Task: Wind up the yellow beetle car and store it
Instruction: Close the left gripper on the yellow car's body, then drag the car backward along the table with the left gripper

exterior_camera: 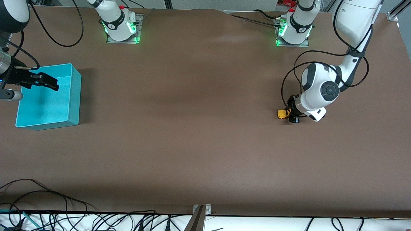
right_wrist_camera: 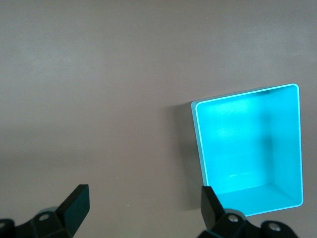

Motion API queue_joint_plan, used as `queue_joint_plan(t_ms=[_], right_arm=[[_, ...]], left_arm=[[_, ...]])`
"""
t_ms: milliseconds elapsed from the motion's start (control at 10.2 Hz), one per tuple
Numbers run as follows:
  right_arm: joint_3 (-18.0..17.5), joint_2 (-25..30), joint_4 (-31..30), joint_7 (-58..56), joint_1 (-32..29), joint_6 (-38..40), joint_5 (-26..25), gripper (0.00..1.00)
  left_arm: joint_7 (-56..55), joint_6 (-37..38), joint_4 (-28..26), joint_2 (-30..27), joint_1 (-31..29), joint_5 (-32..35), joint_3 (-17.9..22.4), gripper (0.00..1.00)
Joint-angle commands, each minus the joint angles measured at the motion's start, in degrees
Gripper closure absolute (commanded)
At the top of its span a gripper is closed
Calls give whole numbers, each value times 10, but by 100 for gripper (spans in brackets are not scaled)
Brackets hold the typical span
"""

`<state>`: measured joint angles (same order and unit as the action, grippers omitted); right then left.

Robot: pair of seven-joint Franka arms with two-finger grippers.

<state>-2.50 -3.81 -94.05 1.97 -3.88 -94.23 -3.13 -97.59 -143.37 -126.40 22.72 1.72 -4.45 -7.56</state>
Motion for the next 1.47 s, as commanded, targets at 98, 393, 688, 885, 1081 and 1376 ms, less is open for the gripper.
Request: queue_joint_plan(t_ms=[98, 393, 688, 885, 1081, 1376], right_arm=[[-1, 3, -2, 8, 3, -1, -11, 0], [-1, 3, -3, 7, 3, 0, -11, 0], [-1, 3, -3, 8, 3, -1, -11, 0], [-1, 0, -2, 8, 3, -3, -11, 0], [-1, 0, -2, 8, 3, -2, -11, 0], [-1, 0, -2, 8, 3, -2, -11, 0]], left_arm=[[13, 4, 23, 31, -20, 17, 9, 100], [66, 5, 27, 42, -62, 37, 9, 100], [125, 5, 27, 46, -97, 41, 9, 100], [153, 5, 27, 50, -116, 41, 10, 100], [175, 5, 27, 53, -134, 46, 13, 100], [183, 5, 38, 59, -158, 72, 14, 100]])
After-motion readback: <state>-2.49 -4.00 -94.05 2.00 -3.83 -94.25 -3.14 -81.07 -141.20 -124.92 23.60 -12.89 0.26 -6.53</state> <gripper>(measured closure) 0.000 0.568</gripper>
